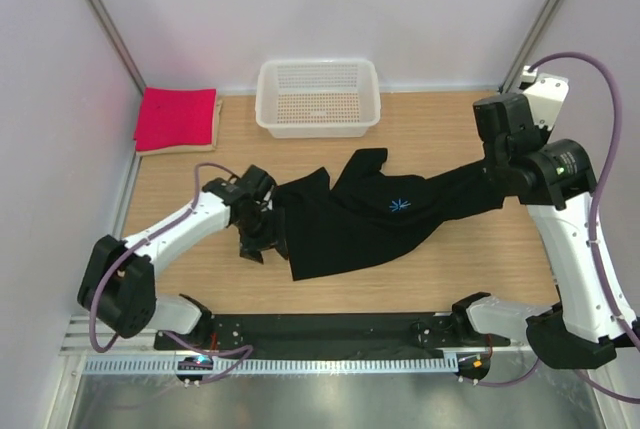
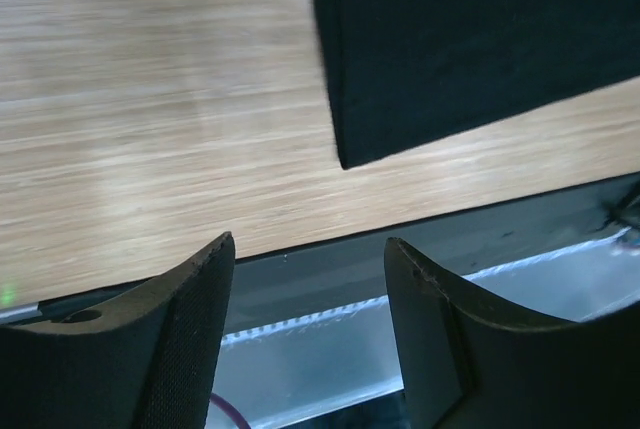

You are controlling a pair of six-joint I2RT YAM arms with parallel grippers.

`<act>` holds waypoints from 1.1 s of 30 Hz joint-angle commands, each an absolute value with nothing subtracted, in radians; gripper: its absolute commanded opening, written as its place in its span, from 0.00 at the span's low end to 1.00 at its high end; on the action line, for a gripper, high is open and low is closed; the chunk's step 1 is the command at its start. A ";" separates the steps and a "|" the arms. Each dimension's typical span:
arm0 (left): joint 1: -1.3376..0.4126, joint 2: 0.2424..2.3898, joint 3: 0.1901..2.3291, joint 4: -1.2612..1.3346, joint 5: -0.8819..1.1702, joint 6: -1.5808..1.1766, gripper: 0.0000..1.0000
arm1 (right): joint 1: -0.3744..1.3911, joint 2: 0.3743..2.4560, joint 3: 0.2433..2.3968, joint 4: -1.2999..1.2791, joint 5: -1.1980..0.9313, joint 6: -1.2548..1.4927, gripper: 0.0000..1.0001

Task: Fold and stack the t-shirts
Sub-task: Flatten the tshirt out

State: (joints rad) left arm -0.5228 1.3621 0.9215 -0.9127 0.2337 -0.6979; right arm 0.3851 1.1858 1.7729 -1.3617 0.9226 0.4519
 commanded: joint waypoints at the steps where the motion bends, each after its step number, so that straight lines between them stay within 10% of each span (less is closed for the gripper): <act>1: -0.665 1.457 0.979 -0.864 0.253 -0.678 0.62 | 0.382 1.160 1.761 -1.390 0.901 0.469 0.01; 33: -0.842 1.651 0.927 -0.738 0.011 -1.087 0.49 | 0.382 1.111 1.666 -1.367 0.775 0.397 0.01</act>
